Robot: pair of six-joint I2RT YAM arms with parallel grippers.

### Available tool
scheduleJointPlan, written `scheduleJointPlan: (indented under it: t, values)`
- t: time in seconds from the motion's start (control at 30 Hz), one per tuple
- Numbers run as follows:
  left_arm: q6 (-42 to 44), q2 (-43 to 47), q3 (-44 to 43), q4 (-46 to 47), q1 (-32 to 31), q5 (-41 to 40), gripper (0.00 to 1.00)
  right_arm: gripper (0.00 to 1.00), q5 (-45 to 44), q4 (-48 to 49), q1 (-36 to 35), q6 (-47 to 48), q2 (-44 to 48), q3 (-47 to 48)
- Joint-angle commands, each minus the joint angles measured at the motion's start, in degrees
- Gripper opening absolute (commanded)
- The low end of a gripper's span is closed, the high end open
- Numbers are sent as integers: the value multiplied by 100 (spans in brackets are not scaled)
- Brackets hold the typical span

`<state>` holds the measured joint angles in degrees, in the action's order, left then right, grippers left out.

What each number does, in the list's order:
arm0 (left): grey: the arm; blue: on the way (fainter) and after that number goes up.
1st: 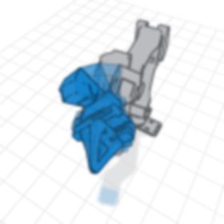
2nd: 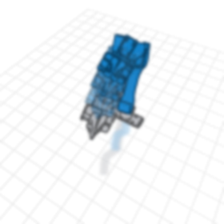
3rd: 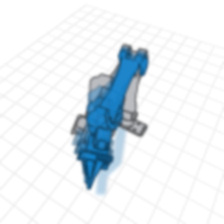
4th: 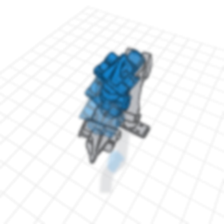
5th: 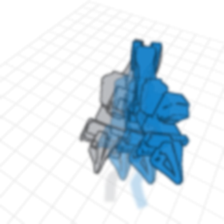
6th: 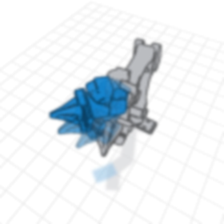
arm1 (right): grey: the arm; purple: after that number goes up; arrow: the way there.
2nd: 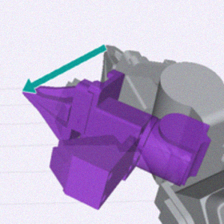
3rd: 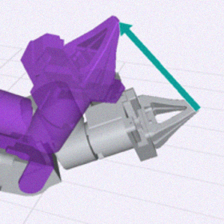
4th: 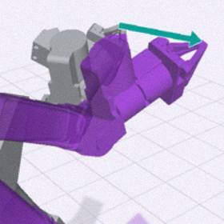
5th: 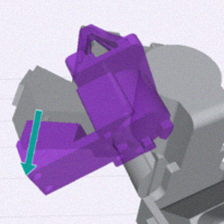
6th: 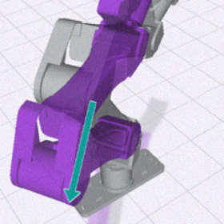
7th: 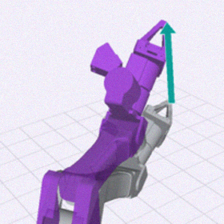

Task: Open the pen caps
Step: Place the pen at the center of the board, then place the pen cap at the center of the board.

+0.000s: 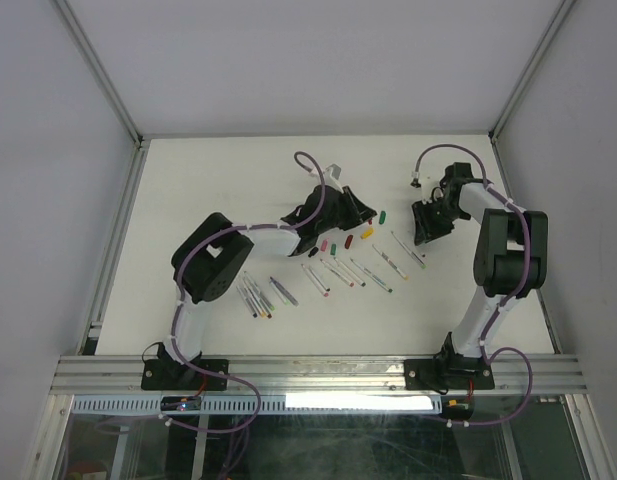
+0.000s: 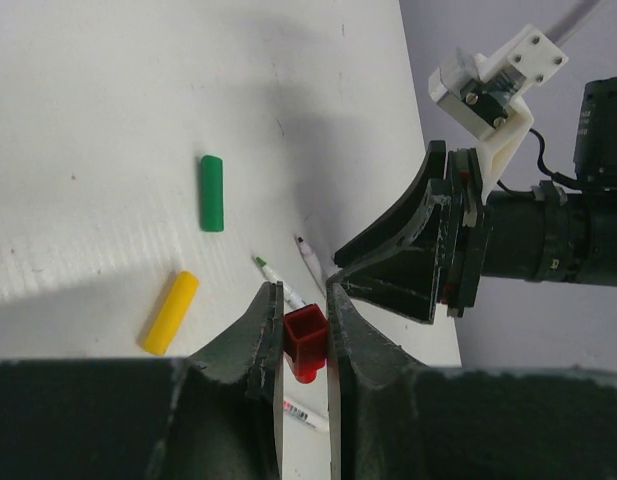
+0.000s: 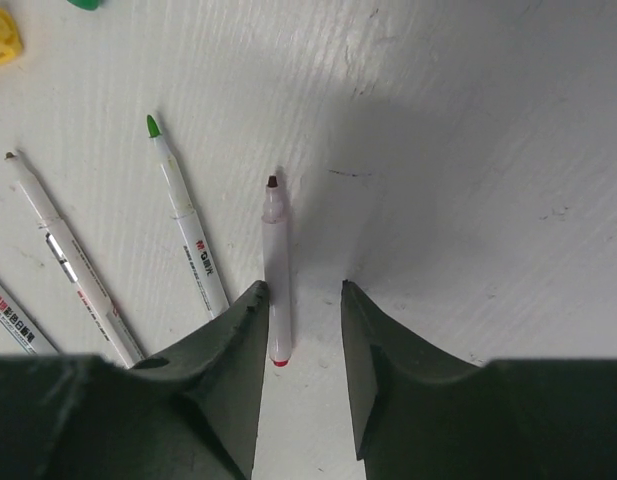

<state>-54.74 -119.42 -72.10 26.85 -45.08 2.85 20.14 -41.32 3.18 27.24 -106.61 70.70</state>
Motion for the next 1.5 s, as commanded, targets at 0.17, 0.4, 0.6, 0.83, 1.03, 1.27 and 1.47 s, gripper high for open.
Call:
scheduleJointPlan:
  t: [0.17,0.4,0.6,0.83,1.03,1.27,1.47]
  values:
    - [418,-699,-1748,-1325,-231,-599,0,42,-62,36,-29,26,22,158]
    - [763,-1362,-2827,-2015,-292,-776,0,44,205,69,24,-15,195,153]
    - [1069,-1877,-3670,-2166,-324,-639,0,45,237,98,70,-27,180,141]
    - [1273,-2586,-4824,-2316,-326,-508,0,45,393,133,232,-59,285,131]
    - [1212,-3029,-5332,-2321,-326,-347,2,45,514,177,368,-95,369,109]
    - [1353,-3213,-5446,-2340,-329,-514,13,45,616,170,418,-105,401,109]
    - [1387,-3303,-5501,-2386,-327,-605,21,45,683,168,472,-105,420,97]
